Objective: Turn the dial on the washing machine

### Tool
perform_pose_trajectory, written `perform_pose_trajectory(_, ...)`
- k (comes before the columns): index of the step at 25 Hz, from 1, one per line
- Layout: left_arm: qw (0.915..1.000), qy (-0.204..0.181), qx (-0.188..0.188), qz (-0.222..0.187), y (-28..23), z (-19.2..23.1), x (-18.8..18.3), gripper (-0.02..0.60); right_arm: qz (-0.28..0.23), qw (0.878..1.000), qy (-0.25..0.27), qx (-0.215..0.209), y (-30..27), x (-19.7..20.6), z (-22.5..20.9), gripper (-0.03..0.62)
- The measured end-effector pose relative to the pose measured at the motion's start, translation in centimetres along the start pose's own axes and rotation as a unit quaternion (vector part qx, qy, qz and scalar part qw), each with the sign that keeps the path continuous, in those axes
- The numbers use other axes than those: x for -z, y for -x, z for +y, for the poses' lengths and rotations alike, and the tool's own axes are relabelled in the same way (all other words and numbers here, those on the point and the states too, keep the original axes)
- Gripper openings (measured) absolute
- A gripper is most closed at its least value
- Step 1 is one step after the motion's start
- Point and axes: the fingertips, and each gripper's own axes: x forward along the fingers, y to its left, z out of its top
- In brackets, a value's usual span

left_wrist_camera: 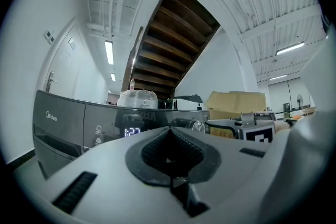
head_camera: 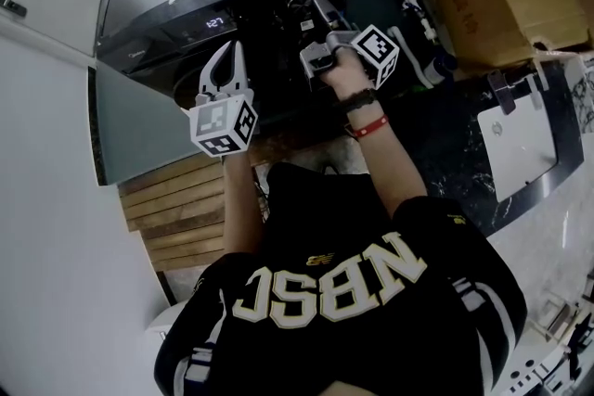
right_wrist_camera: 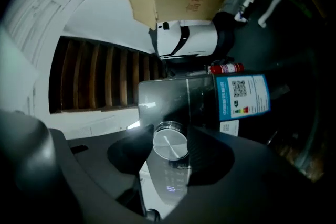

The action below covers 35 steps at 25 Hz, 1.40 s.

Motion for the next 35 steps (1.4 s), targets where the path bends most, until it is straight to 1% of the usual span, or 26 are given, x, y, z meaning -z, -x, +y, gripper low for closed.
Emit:
perform_pose_trajectory(1, 1.0000, 0.002, 0.001, 0.001, -0.1, -0.1, 0.0, 0.014, 0.004, 1.000, 0.028, 0.002, 0.2, -0.1, 0.2, 0.194)
perform_pose_trajectory(3, 1.0000, 0.004, 0.007, 0.002, -0.2, -0.5, 0.2, 0.014, 0.013, 0.995, 0.095, -0.001, 0.5, -0.2, 1.1, 0.190)
perform_pose_trajectory(5, 0.9999, 0.001, 0.011, 0.004, -0.2, -0.9, 0.4, 0.014, 0.024, 0.985, 0.172, -0.004, 0.9, 0.0, 2.2, 0.171)
perform_pose_trajectory(7, 0.9999, -0.001, 0.014, 0.006, -0.2, -1.1, 0.5, 0.014, 0.031, 0.969, 0.246, -0.005, 1.1, 0.4, 3.0, 0.158)
perform_pose_trajectory(8, 0.9999, 0.000, 0.015, 0.007, -0.2, -1.2, 0.6, 0.014, 0.033, 0.958, 0.284, -0.003, 1.3, 0.5, 3.2, 0.155)
perform_pose_trajectory(10, 0.9999, 0.000, 0.014, 0.010, -0.2, -1.3, 0.8, 0.014, 0.040, 0.933, 0.358, -0.001, 1.6, 0.8, 3.3, 0.143)
perform_pose_trajectory(12, 0.9999, -0.002, 0.009, 0.010, -0.1, -1.1, 0.9, 0.014, 0.049, 0.908, 0.416, -0.001, 1.9, 1.3, 3.0, 0.131)
perform_pose_trajectory(16, 0.9999, -0.005, 0.003, 0.010, 0.1, -0.8, 1.0, 0.014, 0.048, 0.863, 0.503, 0.006, 2.8, 1.7, 3.4, 0.100)
perform_pose_trajectory(19, 0.9999, -0.015, -0.005, 0.005, 0.3, -0.6, 0.5, 0.014, 0.046, 0.823, 0.567, 0.009, 3.5, 2.3, 3.8, 0.072)
perform_pose_trajectory(22, 0.9998, -0.019, -0.011, 0.001, 0.5, -0.3, 0.2, 0.014, 0.048, 0.785, 0.618, 0.007, 3.9, 3.1, 4.2, 0.059)
perform_pose_trajectory(23, 0.9998, -0.018, -0.013, 0.001, 0.6, -0.2, 0.2, 0.014, 0.050, 0.771, 0.635, 0.007, 3.9, 3.4, 4.2, 0.055)
perform_pose_trajectory(24, 0.9997, -0.017, -0.015, 0.001, 0.6, -0.1, 0.2, 0.014, 0.052, 0.753, 0.655, 0.008, 4.0, 3.7, 4.2, 0.055)
perform_pose_trajectory(27, 0.9996, -0.020, -0.020, -0.003, 0.9, -0.1, 0.1, 0.014, 0.052, 0.692, 0.720, 0.011, 4.4, 4.7, 4.6, 0.055)
perform_pose_trajectory(28, 0.9994, -0.025, -0.022, -0.005, 1.0, -0.1, 0.0, 0.014, 0.051, 0.678, 0.734, 0.010, 4.5, 5.0, 4.9, 0.055)
perform_pose_trajectory(29, 0.9992, -0.031, -0.025, -0.009, 1.1, -0.2, -0.2, 0.014, 0.051, 0.668, 0.742, 0.008, 4.7, 5.2, 5.1, 0.054)
perform_pose_trajectory(32, 0.9985, -0.040, -0.034, -0.015, 1.4, 0.0, -0.2, 0.014, 0.051, 0.650, 0.758, 0.004, 4.9, 5.8, 5.5, 0.043)
perform_pose_trajectory(33, 0.9986, -0.037, -0.037, -0.014, 1.5, 0.1, 0.0, 0.014, 0.051, 0.646, 0.762, 0.004, 5.0, 6.0, 5.6, 0.037)
perform_pose_trajectory(35, 0.9984, -0.039, -0.037, -0.016, 1.7, 0.0, -0.3, 0.014, 0.052, 0.641, 0.766, 0.004, 5.2, 6.3, 5.7, 0.023)
